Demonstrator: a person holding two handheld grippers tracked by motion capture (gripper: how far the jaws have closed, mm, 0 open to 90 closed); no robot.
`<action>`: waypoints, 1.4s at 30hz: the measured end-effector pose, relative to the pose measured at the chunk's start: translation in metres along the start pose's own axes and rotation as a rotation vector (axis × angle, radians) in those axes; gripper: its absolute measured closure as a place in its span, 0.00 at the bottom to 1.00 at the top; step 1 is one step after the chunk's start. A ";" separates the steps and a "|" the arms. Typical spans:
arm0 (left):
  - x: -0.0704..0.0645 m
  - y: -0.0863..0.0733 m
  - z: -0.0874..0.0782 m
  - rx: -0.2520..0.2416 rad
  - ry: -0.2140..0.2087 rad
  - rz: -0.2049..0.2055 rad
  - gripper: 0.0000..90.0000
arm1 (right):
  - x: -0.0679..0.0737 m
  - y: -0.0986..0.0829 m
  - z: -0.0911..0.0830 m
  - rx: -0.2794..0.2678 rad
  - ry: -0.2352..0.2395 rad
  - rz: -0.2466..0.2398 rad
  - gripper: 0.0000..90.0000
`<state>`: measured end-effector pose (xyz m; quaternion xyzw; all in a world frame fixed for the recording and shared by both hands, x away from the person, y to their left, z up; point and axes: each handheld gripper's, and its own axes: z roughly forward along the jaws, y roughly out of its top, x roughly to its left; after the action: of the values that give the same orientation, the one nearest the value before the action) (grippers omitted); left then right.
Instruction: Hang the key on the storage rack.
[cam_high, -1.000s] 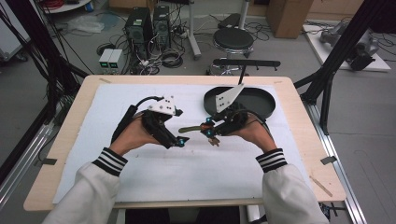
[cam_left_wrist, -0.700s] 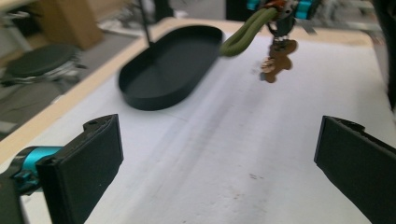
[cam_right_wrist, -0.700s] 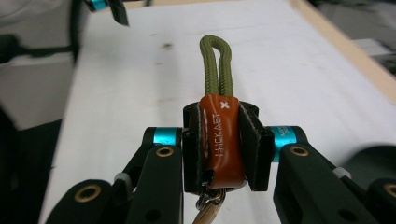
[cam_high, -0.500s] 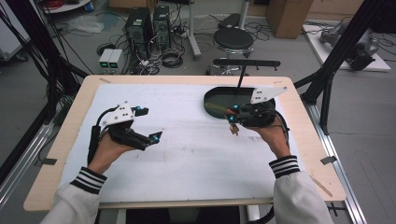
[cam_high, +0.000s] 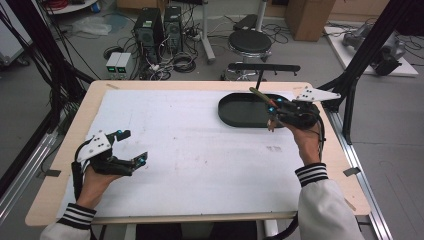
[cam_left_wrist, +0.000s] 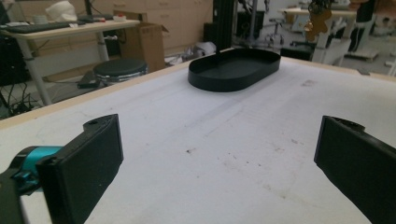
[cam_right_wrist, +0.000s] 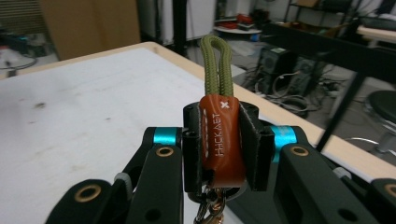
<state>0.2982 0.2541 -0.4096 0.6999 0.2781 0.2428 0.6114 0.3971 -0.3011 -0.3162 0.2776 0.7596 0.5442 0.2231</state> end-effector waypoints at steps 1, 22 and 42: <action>0.000 -0.004 -0.003 -0.012 0.006 -0.006 0.02 | -0.002 0.000 -0.002 -0.005 -0.023 0.005 0.81; -0.003 -0.048 -0.036 -0.153 0.096 -0.045 0.02 | -0.037 0.009 -0.003 -0.063 -0.317 0.046 0.81; -0.006 -0.050 -0.038 -0.177 0.101 -0.011 0.02 | -0.055 0.005 0.019 -0.017 -0.451 0.031 0.81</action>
<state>0.2635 0.2825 -0.4545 0.6286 0.2899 0.2980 0.6573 0.4516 -0.3227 -0.3154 0.4021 0.6816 0.4780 0.3811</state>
